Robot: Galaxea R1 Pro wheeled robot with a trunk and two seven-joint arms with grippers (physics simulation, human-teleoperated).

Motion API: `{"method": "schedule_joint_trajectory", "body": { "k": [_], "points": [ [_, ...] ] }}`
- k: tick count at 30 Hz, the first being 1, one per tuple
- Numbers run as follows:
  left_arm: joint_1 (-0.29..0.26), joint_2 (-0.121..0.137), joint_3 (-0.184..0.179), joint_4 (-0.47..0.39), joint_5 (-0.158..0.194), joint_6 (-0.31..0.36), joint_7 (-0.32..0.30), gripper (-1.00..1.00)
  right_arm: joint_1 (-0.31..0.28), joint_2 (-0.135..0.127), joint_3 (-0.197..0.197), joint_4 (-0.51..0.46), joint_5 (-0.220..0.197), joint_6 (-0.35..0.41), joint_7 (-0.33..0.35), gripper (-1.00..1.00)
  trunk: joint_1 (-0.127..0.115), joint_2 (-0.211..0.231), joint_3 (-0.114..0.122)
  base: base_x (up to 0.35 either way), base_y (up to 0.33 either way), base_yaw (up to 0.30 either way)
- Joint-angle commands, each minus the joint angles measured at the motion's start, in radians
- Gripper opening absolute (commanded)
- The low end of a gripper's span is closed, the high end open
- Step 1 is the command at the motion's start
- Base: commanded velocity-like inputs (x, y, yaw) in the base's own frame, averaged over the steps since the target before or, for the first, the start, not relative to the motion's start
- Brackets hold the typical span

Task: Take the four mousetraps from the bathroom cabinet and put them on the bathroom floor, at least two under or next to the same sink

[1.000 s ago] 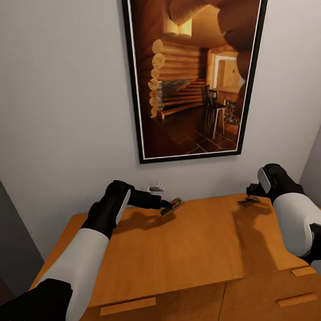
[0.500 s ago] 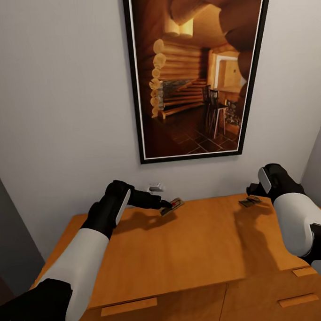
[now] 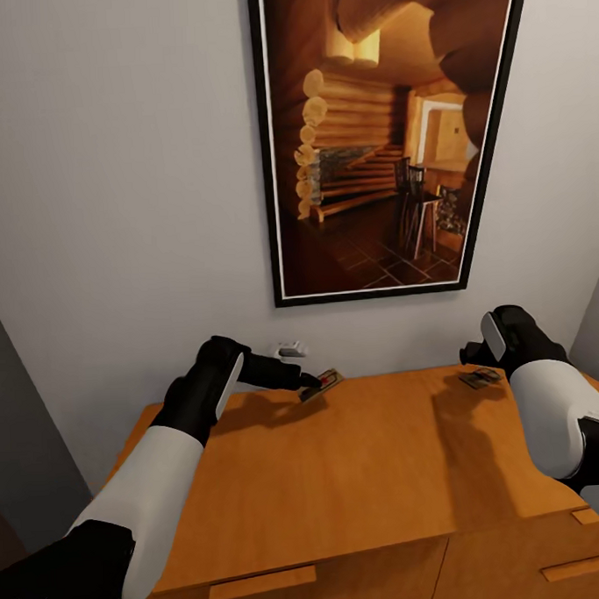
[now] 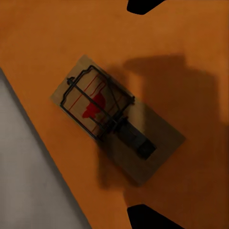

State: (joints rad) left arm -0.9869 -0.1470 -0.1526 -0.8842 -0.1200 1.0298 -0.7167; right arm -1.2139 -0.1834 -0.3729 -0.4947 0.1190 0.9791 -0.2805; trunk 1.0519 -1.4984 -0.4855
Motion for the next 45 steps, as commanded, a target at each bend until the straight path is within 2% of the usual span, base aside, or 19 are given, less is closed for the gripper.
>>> {"method": "schedule_joint_trajectory", "body": {
  "k": [1,9,22,45],
  "points": [
    [-0.001,0.000,0.001,0.000,-0.010,0.003,-0.009,-1.00,-0.001,0.001,-0.005,-0.001,0.010,0.004,0.004,1.00,0.000,-0.001,-0.001,0.002,0.005,0.000],
    [-0.001,0.000,0.001,0.002,-0.012,0.003,-0.009,-1.00,-0.001,0.001,-0.005,-0.001,0.010,0.006,0.004,1.00,0.000,-0.001,-0.001,0.001,0.002,-0.032],
    [-0.001,0.000,0.001,0.002,-0.013,0.003,-0.008,-1.00,-0.001,0.002,-0.004,-0.001,0.010,0.009,0.003,1.00,0.000,-0.001,-0.001,0.000,0.000,-0.220],
    [-0.001,0.000,0.001,0.001,-0.012,0.003,-0.007,-1.00,-0.001,0.000,-0.006,-0.001,0.010,0.006,0.006,1.00,0.000,-0.001,-0.001,0.000,0.000,-0.013]
  ]
}}
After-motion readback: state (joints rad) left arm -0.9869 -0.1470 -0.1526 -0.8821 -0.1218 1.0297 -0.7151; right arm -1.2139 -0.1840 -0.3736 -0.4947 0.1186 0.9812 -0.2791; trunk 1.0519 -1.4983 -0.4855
